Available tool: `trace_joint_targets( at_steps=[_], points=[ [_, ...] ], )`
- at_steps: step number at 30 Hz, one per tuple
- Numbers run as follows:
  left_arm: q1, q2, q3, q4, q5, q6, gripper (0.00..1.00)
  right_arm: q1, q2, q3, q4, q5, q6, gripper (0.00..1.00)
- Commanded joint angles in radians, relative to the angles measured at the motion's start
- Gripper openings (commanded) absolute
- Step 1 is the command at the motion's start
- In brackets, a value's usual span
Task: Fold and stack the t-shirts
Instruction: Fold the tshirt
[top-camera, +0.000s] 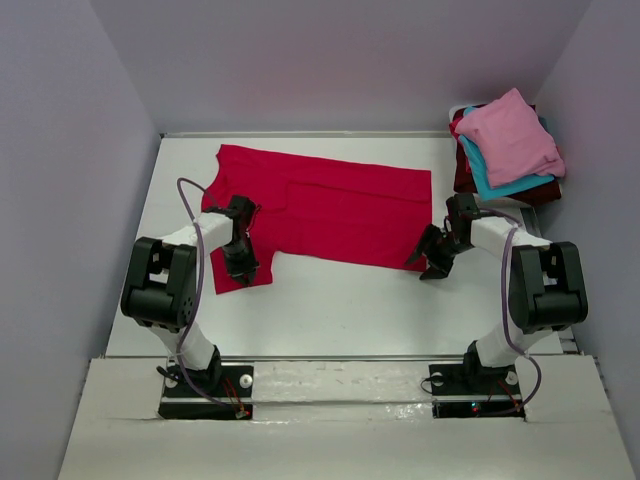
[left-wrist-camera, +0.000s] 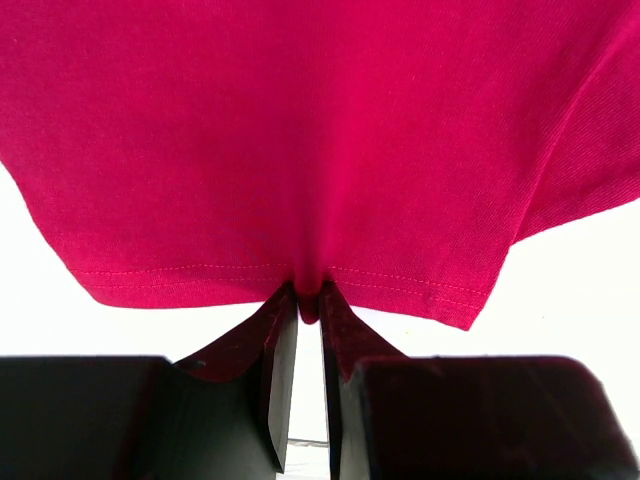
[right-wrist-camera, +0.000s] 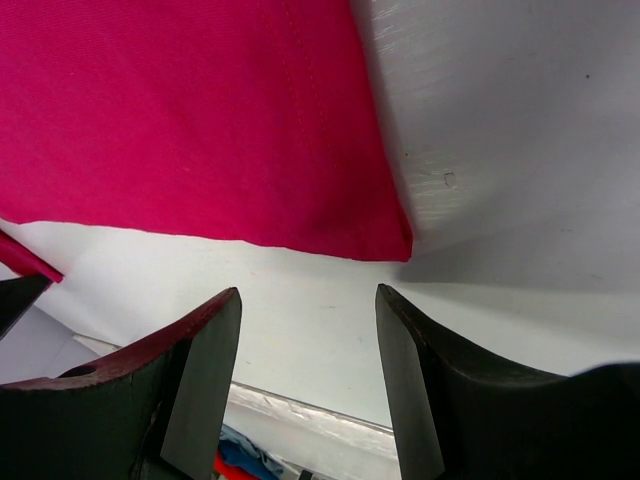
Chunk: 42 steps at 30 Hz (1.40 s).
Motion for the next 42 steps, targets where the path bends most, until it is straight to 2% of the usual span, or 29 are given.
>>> trace_joint_targets(
  at_steps=[1, 10, 27, 30, 34, 38, 42],
  points=[
    [-0.005, 0.047, -0.071, -0.027, -0.022, 0.0, 0.24, -0.002, -0.008, 0.023, 0.009, 0.043, 0.0, 0.62],
    [-0.005, 0.049, -0.052, -0.028, -0.019, 0.011, 0.24, -0.002, -0.094, 0.057, -0.066, 0.25, 0.035, 0.63],
    [-0.005, 0.046, -0.046, -0.031, -0.017, 0.028, 0.24, -0.002, 0.011, 0.057, 0.009, 0.229, 0.055, 0.59],
    [-0.005, 0.044, -0.048, -0.031, -0.02, 0.028, 0.24, -0.002, 0.024, 0.052, 0.02, 0.226, 0.055, 0.56],
    [-0.005, 0.046, -0.045, -0.033, -0.02, 0.028, 0.24, -0.002, 0.037, 0.057, 0.028, 0.219, 0.055, 0.42],
    [-0.005, 0.046, -0.038, -0.036, -0.022, 0.027, 0.24, -0.002, 0.041, 0.058, 0.026, 0.212, 0.052, 0.34],
    [-0.005, 0.044, -0.035, -0.039, -0.028, 0.024, 0.24, -0.002, 0.034, 0.055, 0.02, 0.21, 0.048, 0.33]
  ],
)
